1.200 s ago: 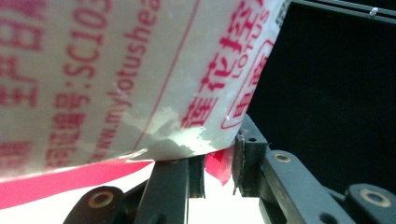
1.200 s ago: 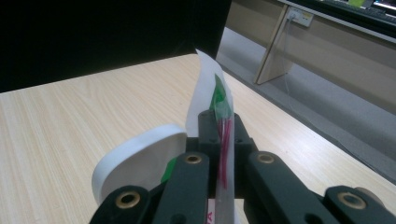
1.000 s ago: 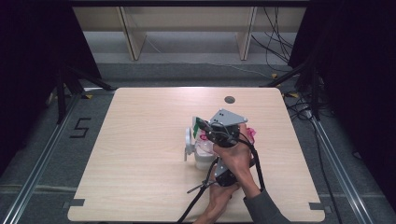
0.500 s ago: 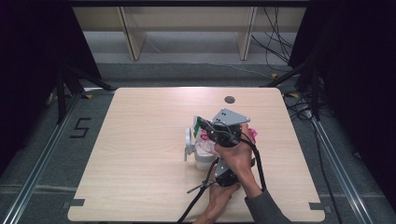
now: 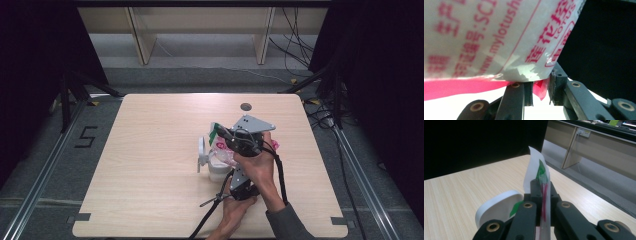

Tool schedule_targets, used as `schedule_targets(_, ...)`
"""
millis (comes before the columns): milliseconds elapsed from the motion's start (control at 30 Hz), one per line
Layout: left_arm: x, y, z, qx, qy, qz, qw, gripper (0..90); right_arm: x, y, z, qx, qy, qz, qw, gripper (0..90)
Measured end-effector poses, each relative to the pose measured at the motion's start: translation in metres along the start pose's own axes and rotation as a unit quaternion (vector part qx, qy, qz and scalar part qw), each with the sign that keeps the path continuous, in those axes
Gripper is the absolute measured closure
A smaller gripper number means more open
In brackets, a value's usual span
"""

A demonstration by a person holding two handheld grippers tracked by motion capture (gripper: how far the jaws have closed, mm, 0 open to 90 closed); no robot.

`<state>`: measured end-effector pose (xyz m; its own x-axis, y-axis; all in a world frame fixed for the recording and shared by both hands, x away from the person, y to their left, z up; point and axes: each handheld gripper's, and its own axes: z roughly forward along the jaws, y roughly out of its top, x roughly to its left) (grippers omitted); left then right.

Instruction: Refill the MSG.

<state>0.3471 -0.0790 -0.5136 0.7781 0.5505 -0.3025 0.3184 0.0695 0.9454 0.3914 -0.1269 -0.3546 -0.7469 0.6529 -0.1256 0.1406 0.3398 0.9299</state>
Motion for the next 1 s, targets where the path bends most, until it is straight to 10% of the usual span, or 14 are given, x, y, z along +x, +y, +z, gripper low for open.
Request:
schedule_targets(267,0.0,-0.001,-0.002,0.004,-0.005,0.008,0.9999,75.7,-0.007,0.001,-0.01,-0.007,0.004,0.017,0.9998,90.0)
schedule_targets(300,0.001,0.001,-0.005,0.01,0.023,0.028,0.9993,75.7,-0.008,0.001,-0.011,-0.012,0.002,0.017,0.9998,90.0)
schedule_targets(400,-0.001,0.0,-0.004,-0.012,0.016,0.003,0.9998,75.6,-0.009,0.002,-0.015,-0.016,0.004,0.03,0.9994,90.0)
schedule_targets(1000,0.0,-0.001,-0.012,-0.002,0.013,0.015,0.9998,74.6,-0.022,0.004,-0.037,-0.043,0.02,0.054,0.9974,90.0)
